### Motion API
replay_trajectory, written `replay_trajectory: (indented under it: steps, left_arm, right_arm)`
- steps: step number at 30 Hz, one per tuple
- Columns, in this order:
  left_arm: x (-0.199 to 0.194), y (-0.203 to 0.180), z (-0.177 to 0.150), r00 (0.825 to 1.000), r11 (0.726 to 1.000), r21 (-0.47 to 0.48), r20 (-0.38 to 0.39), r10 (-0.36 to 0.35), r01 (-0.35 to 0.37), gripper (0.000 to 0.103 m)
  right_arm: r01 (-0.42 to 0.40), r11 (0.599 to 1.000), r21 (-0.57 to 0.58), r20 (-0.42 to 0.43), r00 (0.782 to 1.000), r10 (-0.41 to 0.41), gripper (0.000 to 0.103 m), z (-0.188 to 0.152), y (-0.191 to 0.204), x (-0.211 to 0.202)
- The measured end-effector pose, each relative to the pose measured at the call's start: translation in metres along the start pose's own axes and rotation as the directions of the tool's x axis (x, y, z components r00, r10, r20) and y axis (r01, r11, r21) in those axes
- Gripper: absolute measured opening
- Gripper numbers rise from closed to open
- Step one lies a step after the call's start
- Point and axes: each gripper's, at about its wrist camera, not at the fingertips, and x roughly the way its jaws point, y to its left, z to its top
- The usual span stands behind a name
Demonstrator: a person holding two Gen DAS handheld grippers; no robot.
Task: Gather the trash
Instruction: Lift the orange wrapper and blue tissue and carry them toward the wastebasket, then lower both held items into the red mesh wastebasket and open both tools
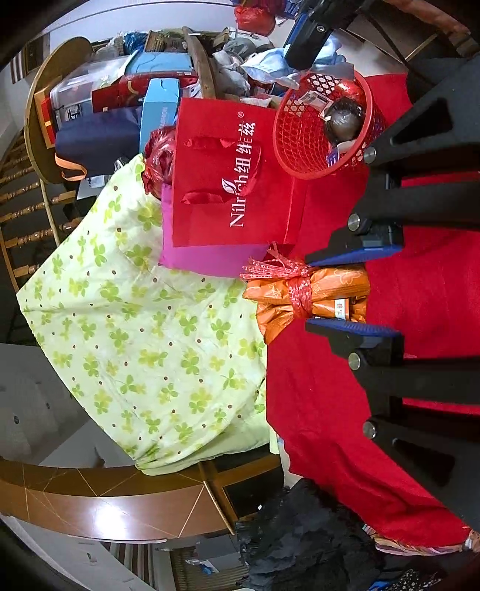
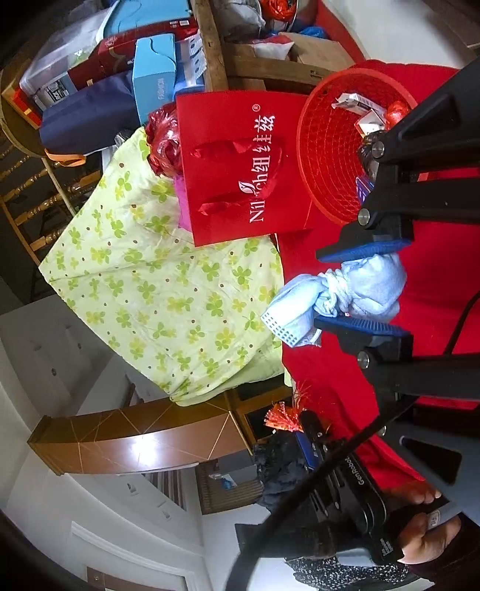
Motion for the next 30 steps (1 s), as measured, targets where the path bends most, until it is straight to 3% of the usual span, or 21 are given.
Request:
replay_trajectory:
  steps: [19, 30]
  left_arm:
    - [-0.007, -0.014, -0.001, 0.999, 0.998, 0.04, -0.005, -0.039, 0.039, 0.03]
    - [-0.002, -0.019, -0.005, 0.998, 0.997, 0.045, -0.028, -0.064, 0.065, 0.03]
  right_arm:
    - [0.011, 0.999, 0.034, 0.055, 0.998, -0.013, 0.031, 0.009, -0.011, -0.024]
    - [0.026, 0.998, 0.051, 0.042, 0.999, -0.028, 0.031, 0.006, -0.019, -0.023]
